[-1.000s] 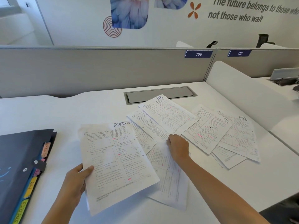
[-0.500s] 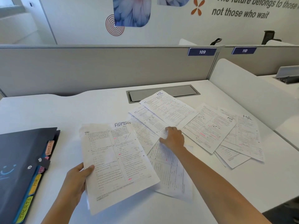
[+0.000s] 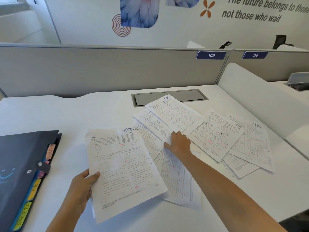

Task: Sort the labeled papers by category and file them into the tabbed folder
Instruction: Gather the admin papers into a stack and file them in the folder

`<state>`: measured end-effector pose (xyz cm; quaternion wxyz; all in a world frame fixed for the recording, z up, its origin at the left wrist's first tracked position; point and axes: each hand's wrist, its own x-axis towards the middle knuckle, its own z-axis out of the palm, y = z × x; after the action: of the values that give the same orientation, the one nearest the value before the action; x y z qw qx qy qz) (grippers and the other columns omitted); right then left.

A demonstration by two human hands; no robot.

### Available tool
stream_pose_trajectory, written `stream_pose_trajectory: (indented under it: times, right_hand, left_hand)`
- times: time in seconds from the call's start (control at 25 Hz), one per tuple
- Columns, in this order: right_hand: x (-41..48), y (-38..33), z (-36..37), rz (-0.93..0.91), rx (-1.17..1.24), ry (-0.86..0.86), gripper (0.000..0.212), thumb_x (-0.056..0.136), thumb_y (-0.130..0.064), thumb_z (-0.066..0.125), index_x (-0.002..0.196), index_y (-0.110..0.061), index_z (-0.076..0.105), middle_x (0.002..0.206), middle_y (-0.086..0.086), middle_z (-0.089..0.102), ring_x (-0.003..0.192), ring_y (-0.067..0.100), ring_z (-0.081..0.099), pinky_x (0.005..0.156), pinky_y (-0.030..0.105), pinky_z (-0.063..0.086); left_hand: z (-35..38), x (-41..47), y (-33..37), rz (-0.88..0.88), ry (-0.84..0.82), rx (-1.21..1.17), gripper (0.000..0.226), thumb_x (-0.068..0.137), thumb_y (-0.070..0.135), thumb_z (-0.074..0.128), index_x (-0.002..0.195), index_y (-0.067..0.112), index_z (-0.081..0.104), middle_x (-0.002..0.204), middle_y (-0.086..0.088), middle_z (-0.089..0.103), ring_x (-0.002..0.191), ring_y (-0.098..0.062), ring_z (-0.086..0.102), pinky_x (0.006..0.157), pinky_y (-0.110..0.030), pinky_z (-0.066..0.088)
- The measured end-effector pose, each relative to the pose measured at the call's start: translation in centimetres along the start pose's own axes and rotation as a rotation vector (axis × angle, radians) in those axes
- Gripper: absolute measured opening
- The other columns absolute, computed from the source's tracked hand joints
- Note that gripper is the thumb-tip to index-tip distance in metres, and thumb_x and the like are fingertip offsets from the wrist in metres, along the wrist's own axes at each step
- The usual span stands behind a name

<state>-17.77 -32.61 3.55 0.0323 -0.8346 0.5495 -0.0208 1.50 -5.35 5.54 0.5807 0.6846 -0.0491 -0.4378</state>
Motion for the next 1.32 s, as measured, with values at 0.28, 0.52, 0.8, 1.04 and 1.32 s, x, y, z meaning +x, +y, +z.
stream_pose_trajectory:
  times: [0.28,0.52,0.8,1.04,1.32]
  right_hand:
    - [0.6,-0.4,-0.4,-0.042,-0.061,0.047,0.019,0.090,-0.020,0.055,0.081,-0.014,0.039,0.068,-0.002,0.033,0.068,0.019,0.043,0.063,0.027,0.031]
    - [1.1,-0.6,-1.3,0.042,0.007,0.128,0.028,0.093,-0.008,0.047,0.066,-0.012,0.042,0.058,-0.003,0.034,0.056,0.017,0.044,0.048,0.023,0.022]
    - [-4.2,-4.8,-2.2,-0.288,0.235,0.587,0.026,0.073,-0.005,0.075,0.096,-0.018,0.072,0.062,-0.004,0.068,0.038,0.011,0.054,0.035,0.018,0.039]
    - [-11.1,-10.1,-0.1,-0.623,0.220,0.396,0.047,0.056,-0.012,0.085,0.099,-0.026,0.073,0.055,-0.010,0.066,0.035,0.006,0.054,0.034,0.013,0.032]
    - [-13.4,-12.4,-1.0,-0.414,0.630,-0.294,0.035,0.099,-0.034,0.040,0.126,-0.019,0.056,0.105,0.009,0.070,0.093,0.027,0.064,0.083,0.040,0.053]
  left_hand:
    - [0.2,-0.1,0.2,0.005,-0.022,-0.002,0.035,0.095,0.003,0.050,0.130,0.005,0.054,0.110,-0.017,0.067,0.095,-0.038,0.064,0.076,-0.048,0.053]
    - [-1.0,-0.2,0.3,0.003,0.019,-0.021,0.036,0.095,0.002,0.050,0.130,0.006,0.053,0.111,-0.018,0.067,0.096,-0.040,0.064,0.079,-0.050,0.052]
    - [-1.0,0.1,-0.3,-0.008,0.040,-0.004,0.034,0.095,0.002,0.050,0.128,0.005,0.054,0.109,-0.019,0.067,0.096,-0.040,0.064,0.082,-0.051,0.052]
    - [0.1,0.3,-0.8,0.032,0.056,0.093,0.027,0.098,0.011,0.048,0.122,0.006,0.059,0.104,-0.015,0.070,0.095,-0.037,0.066,0.088,-0.052,0.052]
    - [1.4,0.3,-0.6,0.005,0.150,0.160,0.046,0.102,0.040,0.029,0.103,0.006,0.060,0.096,-0.020,0.065,0.090,-0.036,0.063,0.072,-0.039,0.049]
